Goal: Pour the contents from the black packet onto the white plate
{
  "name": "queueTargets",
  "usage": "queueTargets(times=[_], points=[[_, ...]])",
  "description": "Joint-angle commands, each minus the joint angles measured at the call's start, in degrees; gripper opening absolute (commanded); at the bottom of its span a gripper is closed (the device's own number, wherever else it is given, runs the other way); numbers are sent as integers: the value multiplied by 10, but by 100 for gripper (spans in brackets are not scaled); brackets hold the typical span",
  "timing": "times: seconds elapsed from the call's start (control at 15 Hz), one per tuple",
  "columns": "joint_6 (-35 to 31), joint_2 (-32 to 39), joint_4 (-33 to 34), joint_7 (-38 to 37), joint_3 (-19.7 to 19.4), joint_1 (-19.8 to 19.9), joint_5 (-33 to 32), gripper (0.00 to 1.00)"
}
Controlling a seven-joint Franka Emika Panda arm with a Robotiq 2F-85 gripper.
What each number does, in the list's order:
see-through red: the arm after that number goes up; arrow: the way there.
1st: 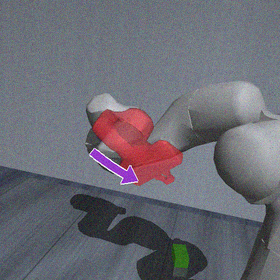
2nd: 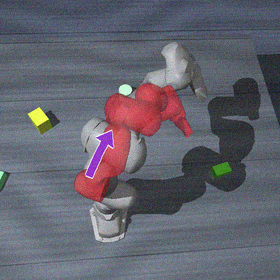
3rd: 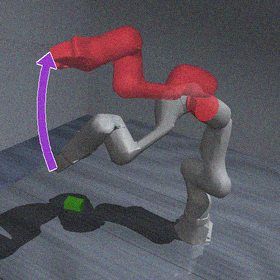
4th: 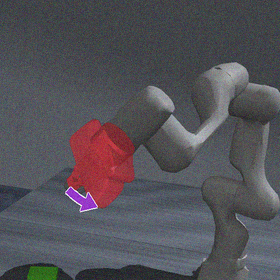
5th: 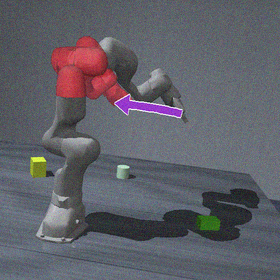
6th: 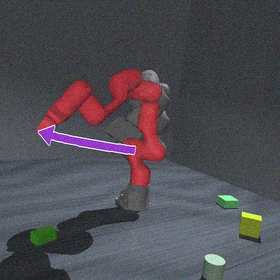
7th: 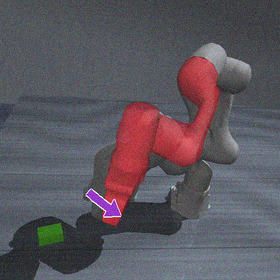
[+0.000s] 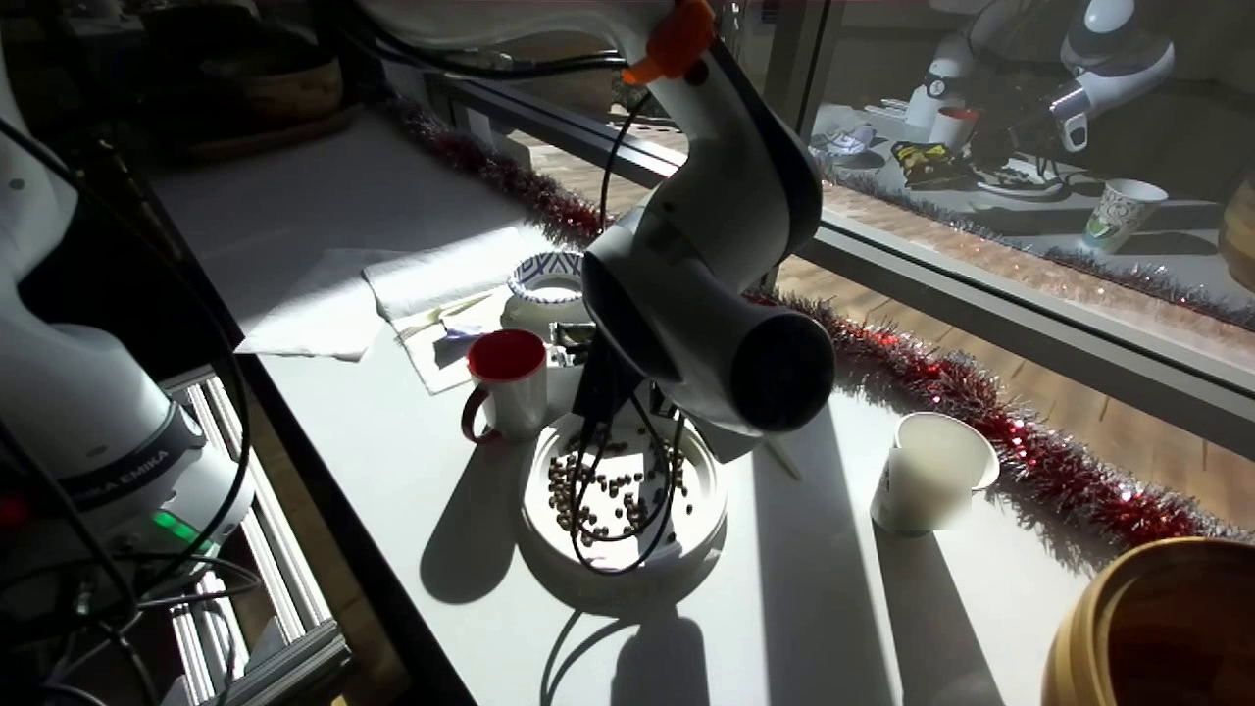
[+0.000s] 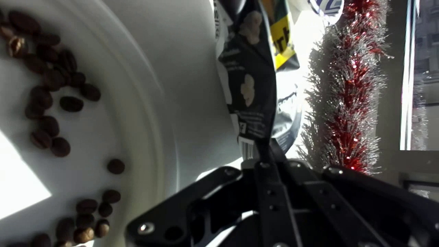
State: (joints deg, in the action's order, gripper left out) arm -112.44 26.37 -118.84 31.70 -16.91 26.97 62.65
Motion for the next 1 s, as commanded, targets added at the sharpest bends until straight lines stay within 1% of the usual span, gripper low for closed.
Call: queueTargets(times=[0.0,0.33,0.53,0.67,0.93], points=[[38,-33,0,-38,-4,4,-2,0],[102,-50,18,-97,-12,9,10,0],[126,-73,18,-139,-18,1,-1,0],[116,-94,14,-167,-18,-14,-11,0],[46,-127,0,-205,-11,-58,-31,0]])
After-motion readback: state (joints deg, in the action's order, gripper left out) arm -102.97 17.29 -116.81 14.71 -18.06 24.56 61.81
